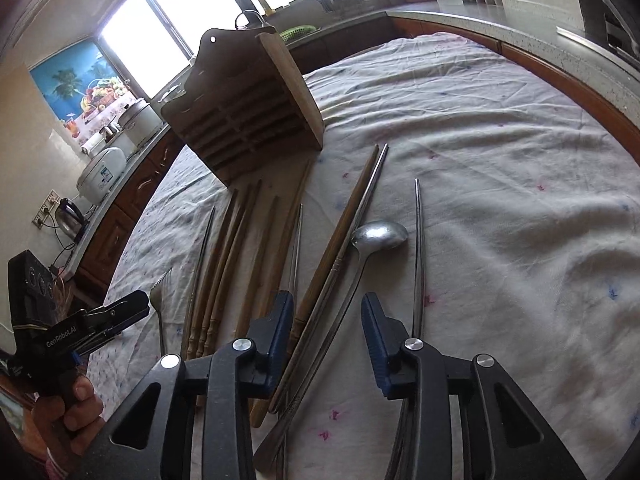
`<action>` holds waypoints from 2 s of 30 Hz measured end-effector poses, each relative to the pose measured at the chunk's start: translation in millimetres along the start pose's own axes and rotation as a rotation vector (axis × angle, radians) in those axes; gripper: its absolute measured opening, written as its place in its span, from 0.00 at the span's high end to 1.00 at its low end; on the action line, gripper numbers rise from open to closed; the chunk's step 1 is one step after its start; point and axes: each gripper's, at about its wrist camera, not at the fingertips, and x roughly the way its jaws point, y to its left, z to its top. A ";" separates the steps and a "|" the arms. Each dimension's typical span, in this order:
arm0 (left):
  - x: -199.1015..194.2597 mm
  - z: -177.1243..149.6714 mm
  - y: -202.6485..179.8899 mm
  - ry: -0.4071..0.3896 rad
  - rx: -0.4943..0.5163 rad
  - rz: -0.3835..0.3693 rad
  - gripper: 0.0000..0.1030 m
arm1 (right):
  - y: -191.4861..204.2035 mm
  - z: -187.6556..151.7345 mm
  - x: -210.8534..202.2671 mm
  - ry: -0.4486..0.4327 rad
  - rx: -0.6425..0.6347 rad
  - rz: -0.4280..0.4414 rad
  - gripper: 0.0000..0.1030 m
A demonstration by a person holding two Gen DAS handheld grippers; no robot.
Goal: Organize utensils
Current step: 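Grasp the steel fork with the left gripper while the right gripper grasps the steel spoon, then lower the fork into the wooden holder with the left gripper while the right drops the spoon in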
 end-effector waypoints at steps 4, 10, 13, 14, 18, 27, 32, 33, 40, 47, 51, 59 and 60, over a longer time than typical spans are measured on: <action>15.2 6.0 11.1 0.021 -0.044 -0.034 0.71 | -6.3 7.6 5.8 0.001 0.030 0.025 0.72; 24.7 10.6 22.4 0.026 -0.077 -0.078 0.92 | -15.4 14.0 12.8 0.004 0.063 0.055 0.93; 26.8 10.0 18.7 0.020 -0.062 -0.072 0.97 | -13.3 14.5 10.7 -0.008 0.048 0.057 0.94; 23.5 8.8 17.2 0.011 -0.056 -0.079 0.98 | -11.3 13.9 8.7 -0.013 0.039 0.060 0.95; 7.6 5.3 7.0 -0.035 -0.018 -0.098 0.99 | -1.8 12.2 -3.9 -0.047 0.004 0.074 0.97; -41.0 3.7 -11.5 -0.151 0.048 -0.131 1.00 | 22.7 26.2 -51.2 -0.186 -0.065 0.102 0.98; -66.6 10.5 -19.1 -0.221 0.083 -0.149 1.00 | 37.3 41.3 -67.7 -0.268 -0.113 0.101 0.98; -70.3 13.0 -21.2 -0.233 0.092 -0.151 1.00 | 40.8 44.2 -69.1 -0.282 -0.121 0.102 0.98; -93.0 36.7 -32.4 -0.306 0.140 -0.146 1.00 | 56.4 75.5 -77.2 -0.388 -0.161 0.107 0.98; -96.6 78.2 -53.2 -0.413 0.199 -0.115 0.99 | 70.2 120.3 -78.9 -0.488 -0.172 0.113 0.98; -91.0 104.2 -68.0 -0.474 0.226 -0.098 0.99 | 79.9 146.5 -77.2 -0.567 -0.193 0.095 0.98; -38.4 135.3 -91.8 -0.626 0.302 0.004 0.99 | 97.0 186.2 -52.0 -0.718 -0.258 0.044 0.98; -27.8 136.9 -93.8 -0.634 0.309 0.023 0.99 | 97.3 189.2 -45.8 -0.725 -0.264 0.040 0.98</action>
